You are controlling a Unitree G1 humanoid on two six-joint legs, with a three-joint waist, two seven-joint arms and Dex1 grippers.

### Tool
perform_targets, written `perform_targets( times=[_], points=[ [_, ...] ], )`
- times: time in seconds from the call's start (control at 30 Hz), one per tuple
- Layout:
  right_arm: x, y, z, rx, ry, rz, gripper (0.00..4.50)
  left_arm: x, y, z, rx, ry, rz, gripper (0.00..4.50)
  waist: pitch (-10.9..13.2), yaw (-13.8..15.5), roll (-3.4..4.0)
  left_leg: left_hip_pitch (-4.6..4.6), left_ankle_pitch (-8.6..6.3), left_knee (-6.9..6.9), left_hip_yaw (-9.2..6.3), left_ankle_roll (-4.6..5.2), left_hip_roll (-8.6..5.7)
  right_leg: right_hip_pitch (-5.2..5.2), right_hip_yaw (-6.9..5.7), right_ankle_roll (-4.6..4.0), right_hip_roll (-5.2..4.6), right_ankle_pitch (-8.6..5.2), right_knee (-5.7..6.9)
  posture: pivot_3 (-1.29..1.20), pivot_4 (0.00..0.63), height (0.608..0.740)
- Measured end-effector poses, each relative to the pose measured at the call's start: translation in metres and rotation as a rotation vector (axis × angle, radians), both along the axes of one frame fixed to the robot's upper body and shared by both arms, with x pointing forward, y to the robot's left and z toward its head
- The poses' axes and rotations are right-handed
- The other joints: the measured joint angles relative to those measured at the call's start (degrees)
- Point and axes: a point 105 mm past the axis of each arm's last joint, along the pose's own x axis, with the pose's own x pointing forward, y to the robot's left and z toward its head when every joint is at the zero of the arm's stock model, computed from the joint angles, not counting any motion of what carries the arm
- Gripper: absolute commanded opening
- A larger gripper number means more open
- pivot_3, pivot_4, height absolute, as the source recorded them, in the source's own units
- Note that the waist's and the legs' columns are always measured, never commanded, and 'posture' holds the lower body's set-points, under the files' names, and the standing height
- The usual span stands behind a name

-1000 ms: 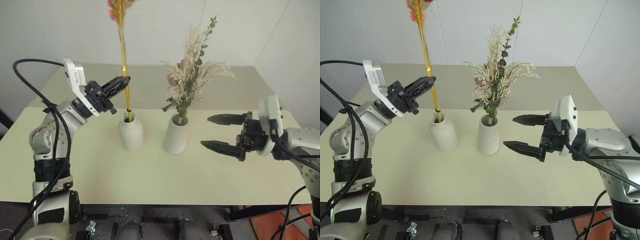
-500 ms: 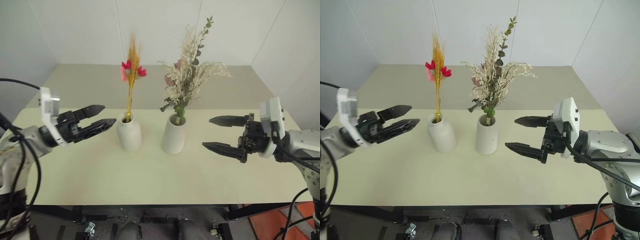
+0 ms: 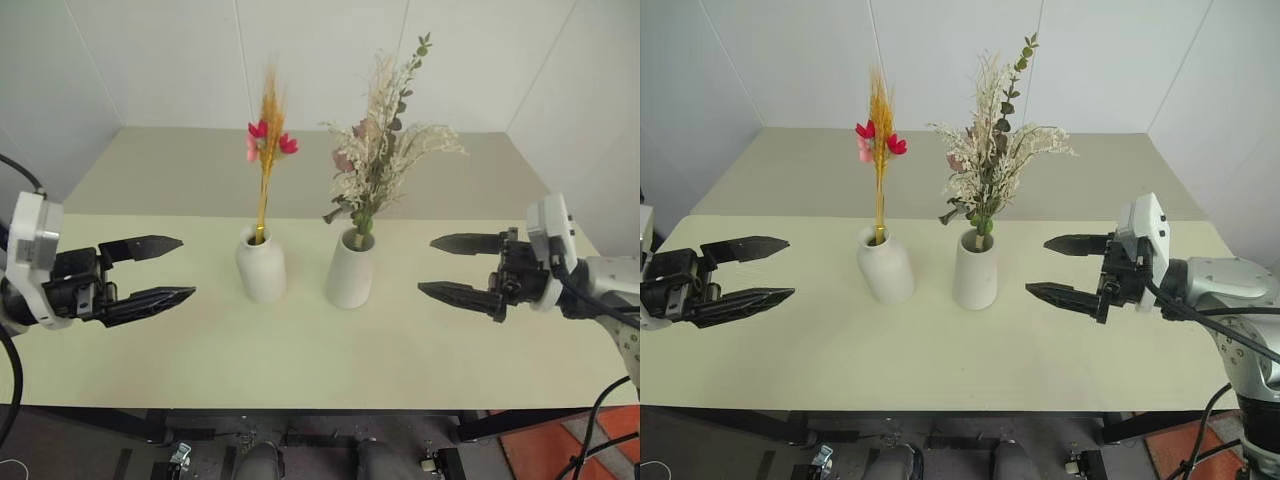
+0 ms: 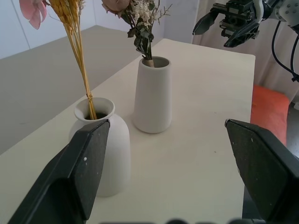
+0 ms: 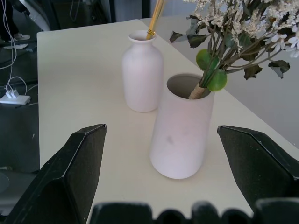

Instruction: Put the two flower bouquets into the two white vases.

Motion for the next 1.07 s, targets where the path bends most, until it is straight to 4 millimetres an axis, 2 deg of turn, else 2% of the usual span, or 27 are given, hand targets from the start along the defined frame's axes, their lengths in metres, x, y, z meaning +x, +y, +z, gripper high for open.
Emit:
perform_targets(
  times=[0.63, 0.77, 1.07],
  points=[
    [0.005, -0.010, -0.002, -0.018, 0.007, -0.036, 4.50, -0.003, -0.010, -0.001, -0.010, -0.023, -0.021, 4.28, 0.00, 0.13, 0.00, 0.00, 0.00, 0.00, 0.01, 0.00, 0.00, 0.00, 0.01, 0.00, 0.01, 0.00, 0.00, 0.00, 0.150, 0.740],
    [0.010, -0.016, -0.004, -0.020, 0.014, -0.060, 4.50, -0.003, -0.010, 0.005, 0.008, -0.040, -0.042, 4.28, 0.00, 0.18, 0.00, 0.00, 0.00, 0.00, 0.01, 0.00, 0.01, 0.00, 0.00, 0.00, 0.02, 0.00, 0.00, 0.00, 0.150, 0.740],
    [0.012, -0.014, 0.000, -0.034, 0.002, -0.036, 4.50, 0.000, -0.013, 0.004, -0.001, -0.041, -0.028, 4.28, 0.00, 0.11, 0.01, 0.00, 0.00, 0.00, 0.02, 0.00, 0.02, 0.00, 0.02, 0.00, 0.01, 0.00, 0.00, 0.00, 0.150, 0.740]
  ],
)
